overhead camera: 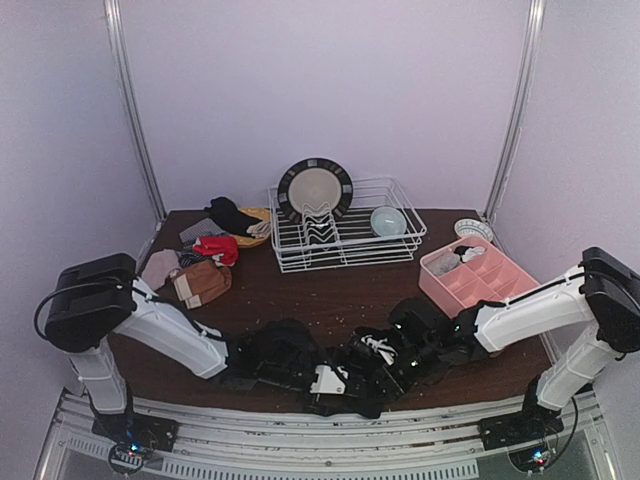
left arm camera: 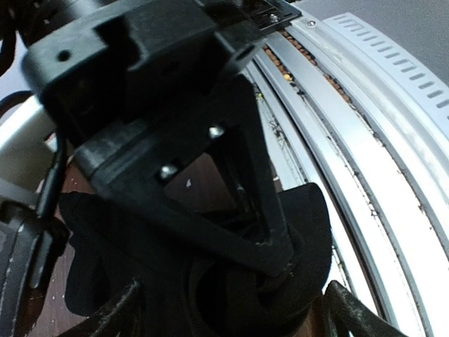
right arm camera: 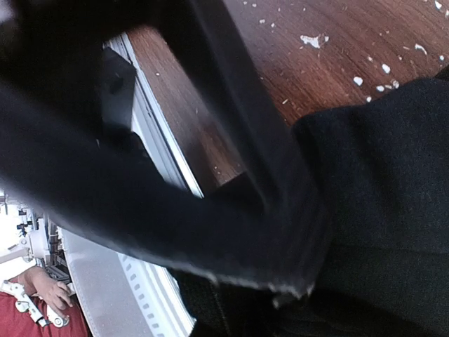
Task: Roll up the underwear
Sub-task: Roll the underwear at the center of the board.
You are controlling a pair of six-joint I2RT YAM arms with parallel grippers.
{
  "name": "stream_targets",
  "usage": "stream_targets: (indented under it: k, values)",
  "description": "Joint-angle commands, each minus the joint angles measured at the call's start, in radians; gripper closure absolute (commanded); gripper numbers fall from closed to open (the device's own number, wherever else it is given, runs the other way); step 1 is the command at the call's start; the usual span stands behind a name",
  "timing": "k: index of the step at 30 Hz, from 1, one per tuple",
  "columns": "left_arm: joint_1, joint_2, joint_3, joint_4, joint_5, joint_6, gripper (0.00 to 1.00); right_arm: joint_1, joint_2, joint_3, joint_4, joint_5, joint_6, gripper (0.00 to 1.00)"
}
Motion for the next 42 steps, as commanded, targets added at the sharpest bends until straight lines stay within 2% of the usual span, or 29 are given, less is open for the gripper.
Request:
stream_targets:
  k: [1, 11, 15, 19, 22, 24, 27, 31, 38, 42]
  values:
    - [0.002, 0.039, 0.045, -0.047, 0.089, 0.04, 0.18, -0.008, -0.024, -0.018, 0.011, -0.013, 0.012, 1.0]
    - [0.001, 0.097, 0.095, -0.123, 0.09, 0.066, 0.39, -0.012, -0.041, -0.027, 0.015, -0.019, 0.019, 1.0]
    - [0.001, 0.11, 0.106, -0.108, 0.076, 0.067, 0.56, -0.012, -0.042, -0.028, 0.027, -0.021, 0.031, 1.0]
    - [0.001, 0.123, 0.114, -0.1, 0.051, 0.065, 0.8, -0.01, -0.056, -0.03, 0.029, -0.021, 0.044, 1.0]
    - [0.002, 0.122, 0.106, -0.081, 0.042, 0.056, 0.95, -0.009, -0.088, -0.031, 0.021, -0.02, 0.06, 0.9]
    - [0.002, 0.12, 0.102, -0.075, 0.047, 0.046, 1.0, -0.008, -0.122, -0.029, 0.003, -0.008, 0.066, 0.77]
    - [0.004, 0.117, 0.1, -0.079, 0.056, 0.031, 1.0, -0.004, -0.191, -0.033, -0.036, 0.033, 0.073, 0.58]
    - [0.008, 0.106, 0.096, -0.102, 0.089, -0.013, 1.0, 0.0, -0.298, -0.05, -0.11, 0.113, 0.076, 0.44]
    - [0.031, 0.042, 0.095, -0.179, 0.207, -0.175, 1.0, 0.008, -0.462, -0.122, -0.143, 0.364, 0.082, 0.42]
    - [0.033, 0.024, 0.131, -0.278, 0.284, -0.273, 1.0, 0.019, -0.528, -0.188, -0.047, 0.434, 0.085, 0.43]
